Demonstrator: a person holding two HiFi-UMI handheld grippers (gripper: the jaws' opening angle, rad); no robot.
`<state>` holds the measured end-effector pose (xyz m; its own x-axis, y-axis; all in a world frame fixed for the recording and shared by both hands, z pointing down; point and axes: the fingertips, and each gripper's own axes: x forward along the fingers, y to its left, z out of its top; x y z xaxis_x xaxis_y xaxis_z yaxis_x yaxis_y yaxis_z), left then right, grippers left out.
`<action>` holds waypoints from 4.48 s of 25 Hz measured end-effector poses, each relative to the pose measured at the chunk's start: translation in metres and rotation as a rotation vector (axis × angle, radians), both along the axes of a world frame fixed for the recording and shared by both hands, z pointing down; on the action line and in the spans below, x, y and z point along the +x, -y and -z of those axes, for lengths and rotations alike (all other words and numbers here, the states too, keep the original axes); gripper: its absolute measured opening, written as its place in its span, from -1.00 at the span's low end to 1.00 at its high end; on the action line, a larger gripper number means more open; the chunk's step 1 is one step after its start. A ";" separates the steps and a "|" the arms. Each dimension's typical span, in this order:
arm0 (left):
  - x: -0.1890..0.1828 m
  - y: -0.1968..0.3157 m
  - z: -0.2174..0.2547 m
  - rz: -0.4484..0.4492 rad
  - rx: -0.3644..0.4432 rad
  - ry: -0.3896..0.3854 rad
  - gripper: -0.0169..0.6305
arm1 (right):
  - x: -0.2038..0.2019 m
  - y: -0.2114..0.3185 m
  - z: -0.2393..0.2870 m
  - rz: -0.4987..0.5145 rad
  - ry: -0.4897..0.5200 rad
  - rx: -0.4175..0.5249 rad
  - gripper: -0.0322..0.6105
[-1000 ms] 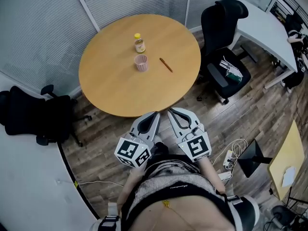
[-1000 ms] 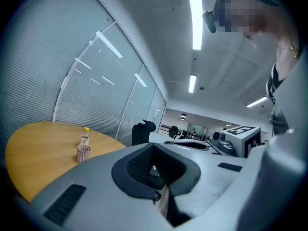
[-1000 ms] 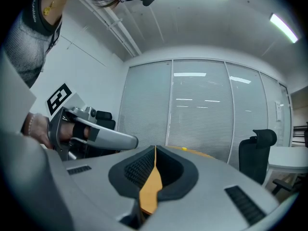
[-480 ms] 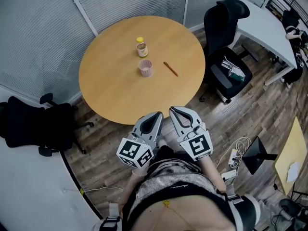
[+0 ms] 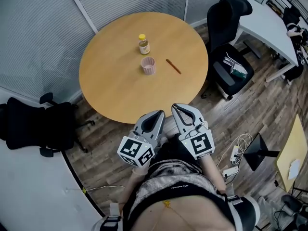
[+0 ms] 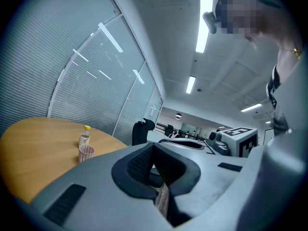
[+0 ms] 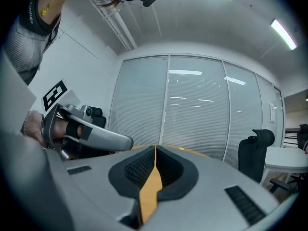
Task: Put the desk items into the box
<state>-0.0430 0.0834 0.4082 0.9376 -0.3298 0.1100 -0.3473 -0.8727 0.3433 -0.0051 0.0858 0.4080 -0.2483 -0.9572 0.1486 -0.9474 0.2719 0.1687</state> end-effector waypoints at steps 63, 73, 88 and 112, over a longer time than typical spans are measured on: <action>0.108 0.186 -0.020 0.369 -0.033 0.054 -0.94 | 0.107 0.198 -0.025 0.348 0.030 -0.093 -0.83; 0.096 0.209 -0.027 0.304 -0.042 0.075 -0.94 | 0.095 0.214 -0.031 0.286 0.008 -0.104 -0.83; 0.082 0.208 -0.029 0.273 -0.046 0.075 -0.94 | 0.090 0.221 -0.053 0.230 -0.009 -0.162 -0.83; 0.043 0.203 -0.045 0.317 -0.097 0.109 -0.94 | 0.152 0.235 -0.131 0.059 -0.120 -0.325 -0.82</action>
